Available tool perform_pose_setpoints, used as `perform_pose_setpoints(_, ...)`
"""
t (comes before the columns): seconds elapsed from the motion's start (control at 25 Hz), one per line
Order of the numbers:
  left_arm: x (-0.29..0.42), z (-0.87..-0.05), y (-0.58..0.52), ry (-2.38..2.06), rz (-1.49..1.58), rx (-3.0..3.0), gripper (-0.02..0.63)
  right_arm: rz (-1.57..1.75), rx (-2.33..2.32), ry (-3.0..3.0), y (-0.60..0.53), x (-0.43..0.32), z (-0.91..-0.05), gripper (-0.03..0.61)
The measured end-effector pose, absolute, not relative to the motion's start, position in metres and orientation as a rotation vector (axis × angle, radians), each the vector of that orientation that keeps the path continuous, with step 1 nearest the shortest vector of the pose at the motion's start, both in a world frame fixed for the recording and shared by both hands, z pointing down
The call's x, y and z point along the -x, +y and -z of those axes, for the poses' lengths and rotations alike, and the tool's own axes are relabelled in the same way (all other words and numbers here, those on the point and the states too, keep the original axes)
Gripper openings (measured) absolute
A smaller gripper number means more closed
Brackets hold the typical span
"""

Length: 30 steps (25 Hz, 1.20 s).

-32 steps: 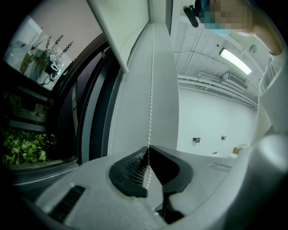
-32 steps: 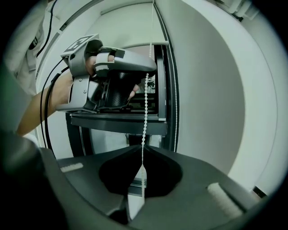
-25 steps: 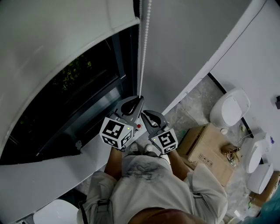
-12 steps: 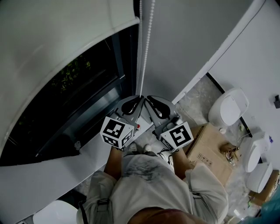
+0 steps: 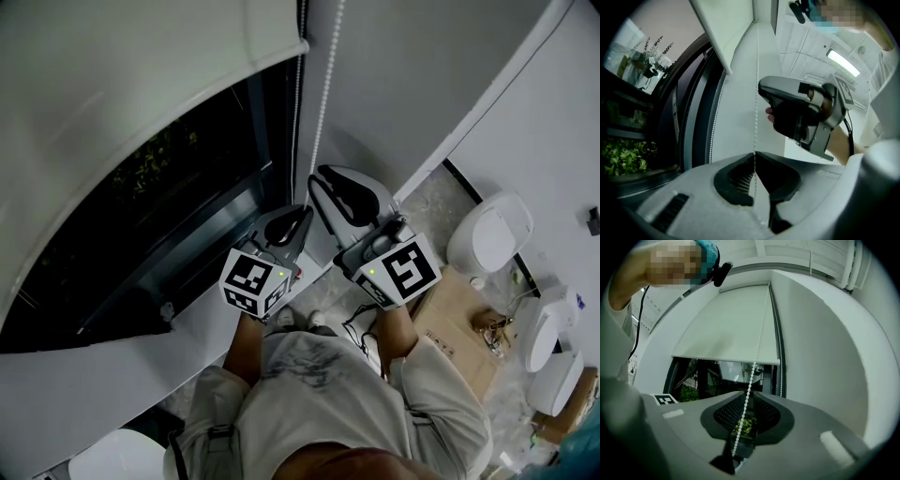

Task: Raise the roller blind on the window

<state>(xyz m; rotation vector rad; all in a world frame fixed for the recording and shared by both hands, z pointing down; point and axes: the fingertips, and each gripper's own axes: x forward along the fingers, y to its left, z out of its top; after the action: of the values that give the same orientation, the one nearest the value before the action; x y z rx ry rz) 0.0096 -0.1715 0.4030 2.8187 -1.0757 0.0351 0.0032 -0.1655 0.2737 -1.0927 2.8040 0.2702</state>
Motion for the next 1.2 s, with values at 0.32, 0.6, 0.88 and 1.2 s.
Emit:
perform_pose_setpoints(0.32,-0.009,-0.400,-0.170,-1.061,-0.030,-2.831,0.020,-0.385,1.072,2.795,-0.172,0.007,-0.235,0.071)
perform_pose_setpoints(0.6,-0.011,-0.396,-0.169,-1.055,-0.019,-2.839,0.020,-0.328,1.115,2.794,-0.181,0.006,-0.228,0.012)
perform_pose_setpoints(0.88,-0.010,-0.400,-0.170,-1.048,-0.007,-2.827,0.020,-0.256,1.138,2.792,-0.182,0.005,-0.231,0.011)
perform_pose_setpoints(1.2,-0.008,-0.425,-0.165,-1.047,-0.036,-2.787,0.020,-0.216,1.156,2.819,-0.178,0.006,-0.255,0.011)
